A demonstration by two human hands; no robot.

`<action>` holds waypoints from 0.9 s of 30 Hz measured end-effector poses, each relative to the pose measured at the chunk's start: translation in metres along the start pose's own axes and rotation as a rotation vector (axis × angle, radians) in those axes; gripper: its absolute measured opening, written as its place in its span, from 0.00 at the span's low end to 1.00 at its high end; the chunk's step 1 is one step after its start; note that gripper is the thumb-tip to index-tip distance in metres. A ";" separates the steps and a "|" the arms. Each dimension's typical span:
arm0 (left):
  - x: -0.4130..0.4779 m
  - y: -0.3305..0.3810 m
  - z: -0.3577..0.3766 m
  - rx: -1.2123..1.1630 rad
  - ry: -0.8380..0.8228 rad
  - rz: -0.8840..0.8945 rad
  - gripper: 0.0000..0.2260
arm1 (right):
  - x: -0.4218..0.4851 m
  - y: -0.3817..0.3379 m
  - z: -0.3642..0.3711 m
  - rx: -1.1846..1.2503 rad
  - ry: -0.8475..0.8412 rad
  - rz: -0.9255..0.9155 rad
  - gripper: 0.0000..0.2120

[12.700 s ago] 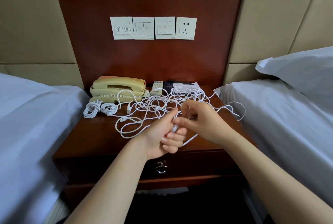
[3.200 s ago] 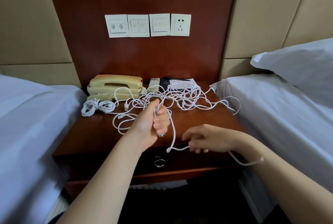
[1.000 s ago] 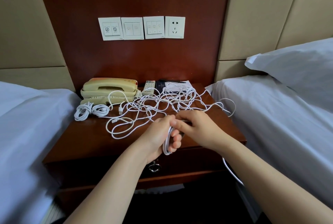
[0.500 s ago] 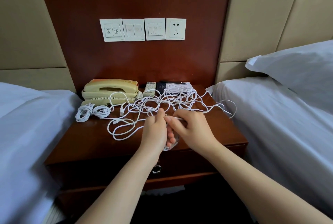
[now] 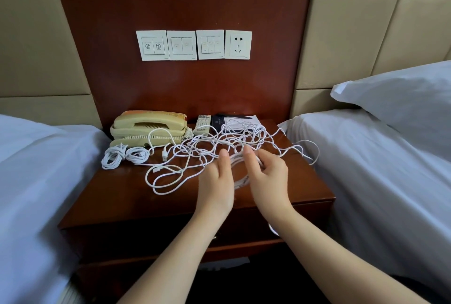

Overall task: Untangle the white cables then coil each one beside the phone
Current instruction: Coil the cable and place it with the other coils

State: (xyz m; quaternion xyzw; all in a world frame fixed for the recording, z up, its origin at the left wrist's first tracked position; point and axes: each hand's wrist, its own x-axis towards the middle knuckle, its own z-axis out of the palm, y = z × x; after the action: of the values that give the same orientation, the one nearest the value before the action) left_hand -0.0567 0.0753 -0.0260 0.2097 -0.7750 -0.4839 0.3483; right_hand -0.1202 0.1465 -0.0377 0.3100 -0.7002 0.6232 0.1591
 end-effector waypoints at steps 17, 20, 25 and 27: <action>0.015 0.002 -0.023 -0.170 -0.192 0.176 0.25 | 0.038 0.000 -0.038 -0.076 -0.268 -0.139 0.18; 0.013 0.007 -0.023 -0.239 -0.081 0.158 0.24 | 0.033 0.001 -0.034 -0.069 -0.359 -0.100 0.20; 0.026 0.002 -0.033 -0.180 0.176 0.053 0.23 | 0.010 -0.007 -0.024 -0.282 -0.678 -0.217 0.12; 0.028 -0.002 -0.035 -0.106 0.229 0.045 0.23 | 0.000 -0.013 -0.019 -0.361 -0.713 -0.278 0.10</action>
State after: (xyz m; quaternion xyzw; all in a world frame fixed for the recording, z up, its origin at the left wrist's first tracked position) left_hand -0.0493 0.0344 -0.0079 0.2273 -0.7078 -0.4892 0.4560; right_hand -0.1146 0.1649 -0.0244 0.5651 -0.7606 0.3168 0.0411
